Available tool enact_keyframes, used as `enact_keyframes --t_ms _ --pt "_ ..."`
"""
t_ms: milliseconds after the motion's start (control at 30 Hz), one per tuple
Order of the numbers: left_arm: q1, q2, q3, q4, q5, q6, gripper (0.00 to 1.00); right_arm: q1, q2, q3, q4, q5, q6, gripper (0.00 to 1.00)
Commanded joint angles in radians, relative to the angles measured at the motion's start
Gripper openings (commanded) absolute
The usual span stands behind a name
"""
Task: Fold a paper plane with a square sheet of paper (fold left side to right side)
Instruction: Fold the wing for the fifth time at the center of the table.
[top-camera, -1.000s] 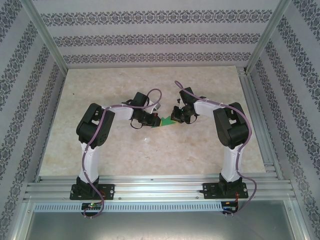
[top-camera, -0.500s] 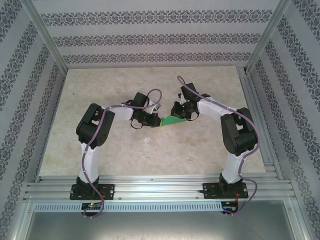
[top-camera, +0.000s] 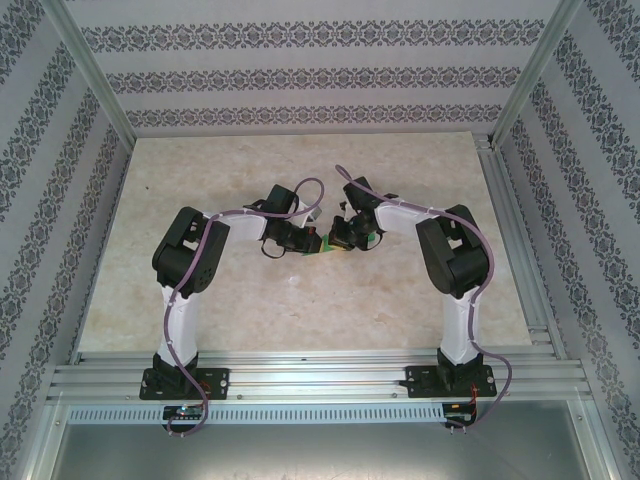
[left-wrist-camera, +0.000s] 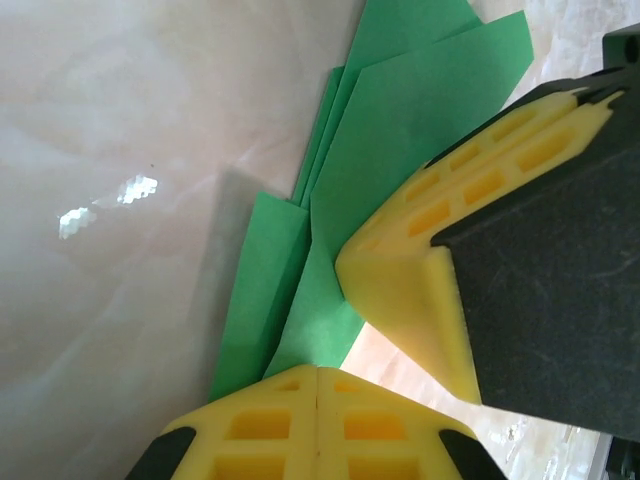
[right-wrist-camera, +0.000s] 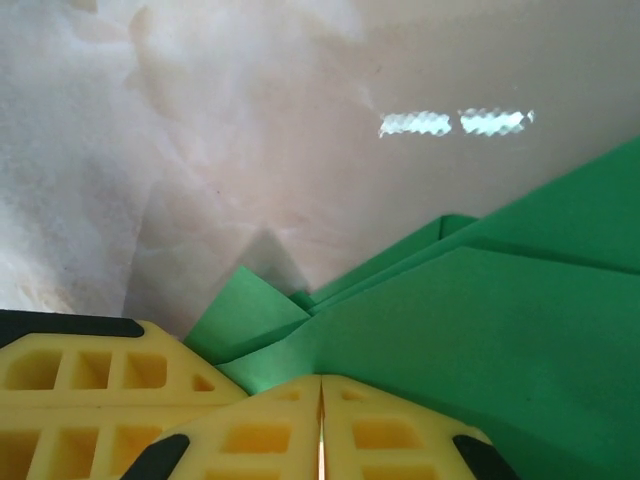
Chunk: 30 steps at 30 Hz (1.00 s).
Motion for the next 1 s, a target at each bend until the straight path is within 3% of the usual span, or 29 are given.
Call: enact_keyframes --t_ms 0,267,600,833,967 --pt "-0.001 0.035 -0.047 -0.079 -0.128 0.032 0.0 0.006 0.034 0.018 0.018 -0.03 0.015 0.09" --pt "-0.001 0.036 -0.056 -0.098 -0.167 0.041 0.0 -0.109 -0.014 -0.03 -0.144 0.1 -0.091 0.08" --pt "-0.002 0.034 -0.064 -0.095 -0.168 0.041 0.0 -0.23 -0.067 -0.096 -0.196 0.177 -0.156 0.07" --pt "-0.001 0.012 -0.072 -0.078 -0.142 0.035 0.0 -0.274 -0.078 -0.094 -0.206 0.185 -0.171 0.08" --pt "-0.002 -0.032 -0.066 -0.091 -0.143 0.04 0.0 -0.287 -0.128 -0.065 -0.255 0.26 -0.167 0.11"
